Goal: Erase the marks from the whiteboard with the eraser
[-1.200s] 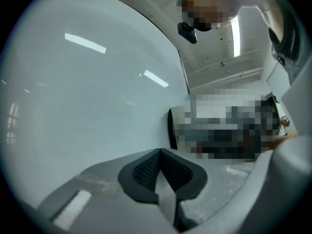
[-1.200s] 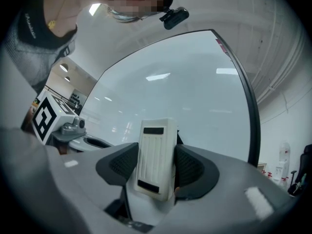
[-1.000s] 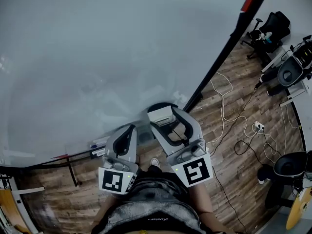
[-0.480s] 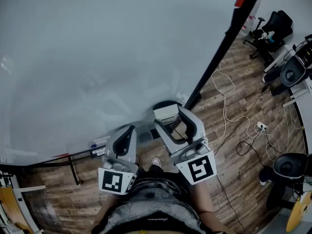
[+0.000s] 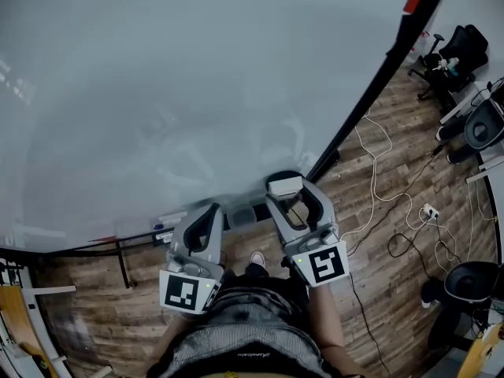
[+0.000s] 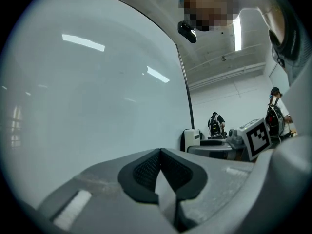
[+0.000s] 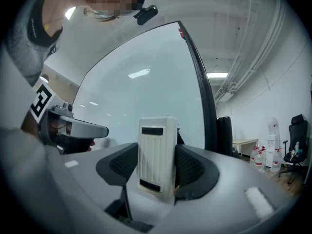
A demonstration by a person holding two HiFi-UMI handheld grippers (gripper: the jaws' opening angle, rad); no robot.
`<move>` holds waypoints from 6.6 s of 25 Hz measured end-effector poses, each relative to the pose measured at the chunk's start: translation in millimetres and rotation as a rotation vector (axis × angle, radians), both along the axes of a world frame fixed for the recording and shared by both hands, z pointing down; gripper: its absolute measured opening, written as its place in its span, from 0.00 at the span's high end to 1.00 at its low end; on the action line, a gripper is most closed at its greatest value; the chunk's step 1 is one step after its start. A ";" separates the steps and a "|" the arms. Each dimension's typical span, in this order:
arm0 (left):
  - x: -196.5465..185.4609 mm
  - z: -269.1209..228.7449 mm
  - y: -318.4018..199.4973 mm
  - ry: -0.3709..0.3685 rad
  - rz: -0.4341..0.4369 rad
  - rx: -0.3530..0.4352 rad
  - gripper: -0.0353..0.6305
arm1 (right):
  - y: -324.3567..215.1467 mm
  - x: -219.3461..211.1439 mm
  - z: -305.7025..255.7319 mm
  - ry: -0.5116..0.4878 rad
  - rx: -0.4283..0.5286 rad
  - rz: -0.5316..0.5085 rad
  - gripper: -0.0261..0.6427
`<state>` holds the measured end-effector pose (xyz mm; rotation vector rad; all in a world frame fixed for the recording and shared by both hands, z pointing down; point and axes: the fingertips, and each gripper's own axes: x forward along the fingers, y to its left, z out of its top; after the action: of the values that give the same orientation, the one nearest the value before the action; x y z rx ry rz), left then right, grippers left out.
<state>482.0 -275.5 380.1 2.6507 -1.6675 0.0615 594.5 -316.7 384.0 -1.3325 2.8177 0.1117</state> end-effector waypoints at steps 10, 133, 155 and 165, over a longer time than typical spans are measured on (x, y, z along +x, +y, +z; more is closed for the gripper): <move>-5.9 -0.6 6.4 0.021 -0.015 -0.026 0.94 | 0.5 -9.3 -4.6 0.000 -0.007 0.000 0.60; -515.6 -5.2 202.8 0.059 -0.384 0.004 0.94 | 199.5 -561.8 -31.3 -0.010 0.045 -0.371 0.60; -648.4 6.9 266.8 0.074 -0.395 0.013 0.94 | 250.5 -704.7 -21.6 -0.001 0.063 -0.393 0.60; -668.6 6.6 276.0 0.076 -0.427 0.014 0.94 | 251.4 -710.7 -24.9 -0.012 0.076 -0.392 0.60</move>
<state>-186.6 0.5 386.7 2.2118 -2.1645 -0.0544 -116.1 -65.3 359.1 -0.7431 2.9644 0.1979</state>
